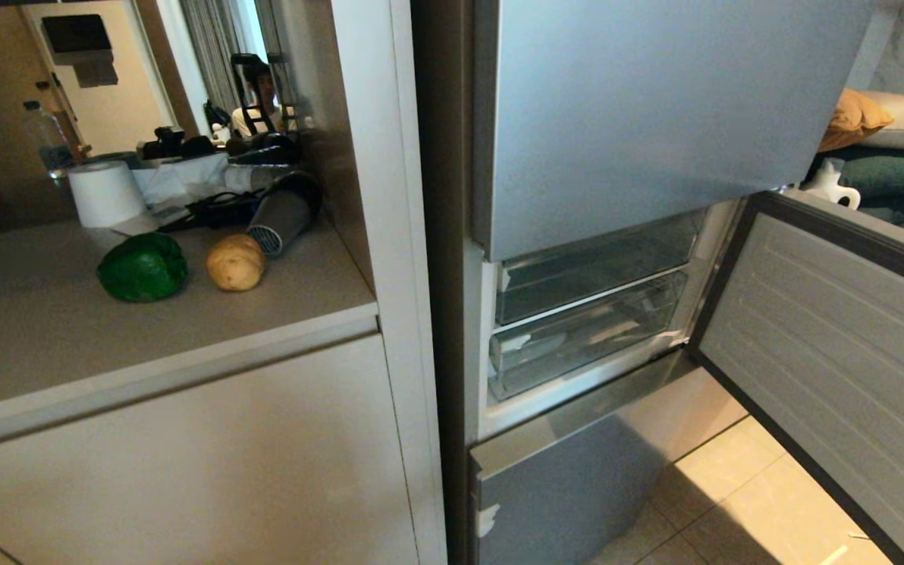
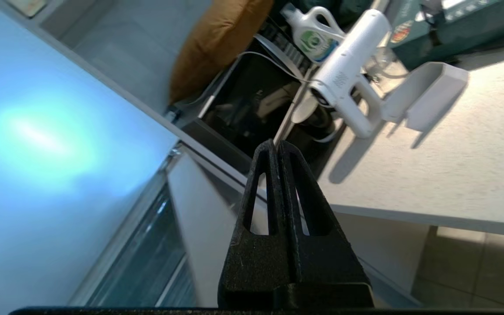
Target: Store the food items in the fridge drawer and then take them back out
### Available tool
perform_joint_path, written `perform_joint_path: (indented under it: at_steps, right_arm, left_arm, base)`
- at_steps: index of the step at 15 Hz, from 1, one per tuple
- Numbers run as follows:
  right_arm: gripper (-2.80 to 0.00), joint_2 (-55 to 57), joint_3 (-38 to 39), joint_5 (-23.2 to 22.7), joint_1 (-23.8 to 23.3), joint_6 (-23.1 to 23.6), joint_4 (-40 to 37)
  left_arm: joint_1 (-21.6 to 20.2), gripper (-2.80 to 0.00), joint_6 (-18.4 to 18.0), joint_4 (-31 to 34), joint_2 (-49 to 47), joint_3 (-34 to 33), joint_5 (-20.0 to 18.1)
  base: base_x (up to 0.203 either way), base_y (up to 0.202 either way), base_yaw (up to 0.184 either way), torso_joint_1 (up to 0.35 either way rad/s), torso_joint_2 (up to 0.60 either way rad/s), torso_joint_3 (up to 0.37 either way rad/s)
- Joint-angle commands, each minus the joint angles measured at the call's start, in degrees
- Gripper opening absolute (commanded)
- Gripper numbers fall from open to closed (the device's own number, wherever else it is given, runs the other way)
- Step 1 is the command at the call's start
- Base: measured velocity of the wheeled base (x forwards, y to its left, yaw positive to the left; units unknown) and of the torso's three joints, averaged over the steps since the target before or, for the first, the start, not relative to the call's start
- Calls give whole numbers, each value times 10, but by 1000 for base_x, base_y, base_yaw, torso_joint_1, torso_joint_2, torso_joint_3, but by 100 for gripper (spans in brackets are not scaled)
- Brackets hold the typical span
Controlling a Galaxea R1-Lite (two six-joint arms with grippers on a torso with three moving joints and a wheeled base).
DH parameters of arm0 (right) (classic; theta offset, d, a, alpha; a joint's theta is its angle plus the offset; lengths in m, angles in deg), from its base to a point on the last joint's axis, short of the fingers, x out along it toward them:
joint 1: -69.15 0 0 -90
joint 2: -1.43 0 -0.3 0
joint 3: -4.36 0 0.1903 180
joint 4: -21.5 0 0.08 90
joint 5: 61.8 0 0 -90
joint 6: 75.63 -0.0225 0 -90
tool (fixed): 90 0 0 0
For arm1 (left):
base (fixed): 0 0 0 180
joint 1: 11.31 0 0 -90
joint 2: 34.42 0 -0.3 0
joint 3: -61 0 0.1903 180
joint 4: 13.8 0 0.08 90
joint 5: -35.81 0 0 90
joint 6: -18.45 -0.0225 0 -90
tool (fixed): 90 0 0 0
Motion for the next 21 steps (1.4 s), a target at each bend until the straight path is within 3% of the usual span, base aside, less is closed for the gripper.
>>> perform_joint_path:
  at_steps: [1,5,8,9,14,17,21]
  right_arm:
    - [-280,-33,-10,-3,0,-4,4]
    - [-280,-72,-6,-3,1,8,6]
    - [-280,-114,31,-1,1,124,8]
    - [-280,-129,39,1,1,143,8]
    - [-280,-196,53,21,1,157,-15]
    - [-280,-203,64,21,1,190,-15]
    - [-280,-210,74,21,0,191,-14]
  left_arm:
    - [0,-280,0,0,-1,-6,0]
    - [0,-280,0,0,-1,-6,0]
    - [0,-280,0,0,-1,-6,0]
    - [0,-280,0,0,-1,-6,0]
    - [0,-280,0,0,-1,-6,0]
    - [0,-280,0,0,0,-6,0]
    - [0,-280,0,0,-1,-6,0]
  base:
    - [0,0,0,0,0,0]
    - [0,0,0,0,0,0]
    - [0,0,0,0,0,0]
    - [0,0,0,0,0,0]
    - [0,0,0,0,0,0]
    - [0,0,0,0,0,0]
    - [0,2,-25,0,0,1]
